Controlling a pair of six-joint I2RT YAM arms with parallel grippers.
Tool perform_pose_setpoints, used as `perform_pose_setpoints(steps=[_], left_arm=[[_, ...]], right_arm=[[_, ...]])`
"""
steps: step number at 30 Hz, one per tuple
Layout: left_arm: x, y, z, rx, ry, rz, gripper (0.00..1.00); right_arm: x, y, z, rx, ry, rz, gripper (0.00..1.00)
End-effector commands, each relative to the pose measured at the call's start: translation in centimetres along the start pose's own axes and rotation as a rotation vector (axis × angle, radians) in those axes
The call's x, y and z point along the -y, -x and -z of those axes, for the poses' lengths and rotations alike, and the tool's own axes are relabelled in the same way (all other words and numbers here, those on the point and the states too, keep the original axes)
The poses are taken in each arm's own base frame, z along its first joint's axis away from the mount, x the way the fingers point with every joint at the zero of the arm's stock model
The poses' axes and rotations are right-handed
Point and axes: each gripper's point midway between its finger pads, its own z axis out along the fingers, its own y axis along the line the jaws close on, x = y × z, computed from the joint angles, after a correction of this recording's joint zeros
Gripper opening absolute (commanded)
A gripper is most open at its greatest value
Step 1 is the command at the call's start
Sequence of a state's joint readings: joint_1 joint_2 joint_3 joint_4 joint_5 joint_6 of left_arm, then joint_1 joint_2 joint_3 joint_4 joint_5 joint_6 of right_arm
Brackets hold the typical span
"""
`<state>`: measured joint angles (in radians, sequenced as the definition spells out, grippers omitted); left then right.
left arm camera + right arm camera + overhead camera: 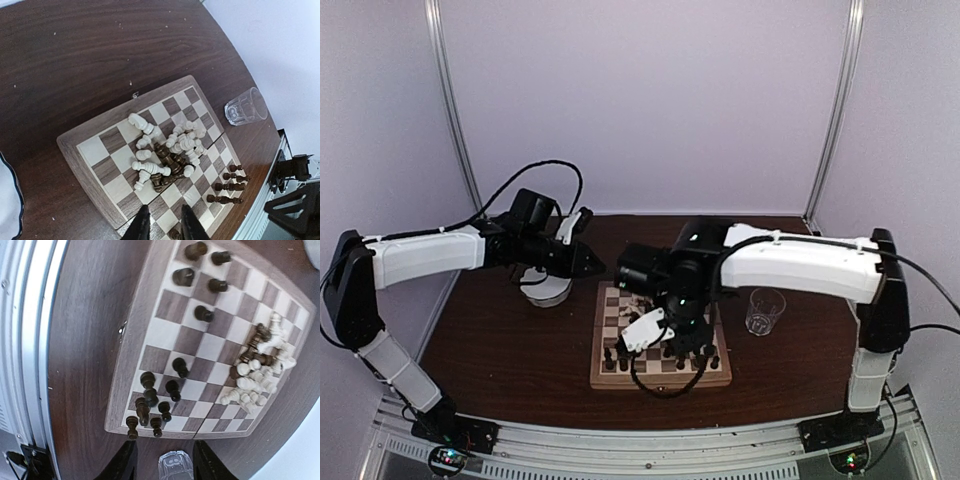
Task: Set up the chess pieces on the board
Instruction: Place the queen at e8, then move the queen to d8.
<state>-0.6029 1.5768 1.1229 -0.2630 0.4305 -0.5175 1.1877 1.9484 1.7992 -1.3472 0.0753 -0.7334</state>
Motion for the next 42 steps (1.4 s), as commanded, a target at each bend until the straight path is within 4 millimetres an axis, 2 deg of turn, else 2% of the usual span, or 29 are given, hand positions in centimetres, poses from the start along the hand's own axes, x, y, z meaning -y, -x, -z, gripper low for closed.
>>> perform_pose_setpoints(steps=[1, 4, 8, 13, 17, 21, 31, 42], left_arm=[[1.1, 1.4, 2.1, 0.049, 0.009, -0.097, 0.25], [1.0, 1.1, 2.7, 0.046, 0.028, -0.128, 0.28], [0.8, 0.5, 2.8, 0.033, 0.033, -0.125, 0.34], [0.9, 0.2, 2.9, 0.040, 0.027, -0.112, 0.40], [0.8, -0.2, 2.8, 0.016, 0.031, -0.117, 0.42], [0.5, -0.9, 2.8, -0.017, 0.047, -0.128, 0.43], [0.7, -1.0, 2.9, 0.003, 0.029, -0.111, 0.43], [0.4, -1.5, 2.6, -0.007, 0.029, -0.103, 0.43]], right_arm=[[1.8, -0.5, 4.2, 0.312, 0.008, -0.190, 0.40], [2.2, -1.5, 3.4, 0.430, 0.068, -0.308, 0.38], [2.0, -2.5, 1.1, 0.442, 0.087, -0.352, 0.37], [1.3, -2.1, -1.7, 0.436, 0.117, -0.339, 0.38], [0.9, -1.7, -3.2, 0.415, 0.133, -0.305, 0.38], [0.4, -1.3, -4.0, 0.392, 0.130, -0.254, 0.39], [-0.6, -1.1, -5.8, 0.303, 0.144, -0.186, 0.37], [-0.6, -1.0, -6.4, 0.281, 0.152, -0.191, 0.14]])
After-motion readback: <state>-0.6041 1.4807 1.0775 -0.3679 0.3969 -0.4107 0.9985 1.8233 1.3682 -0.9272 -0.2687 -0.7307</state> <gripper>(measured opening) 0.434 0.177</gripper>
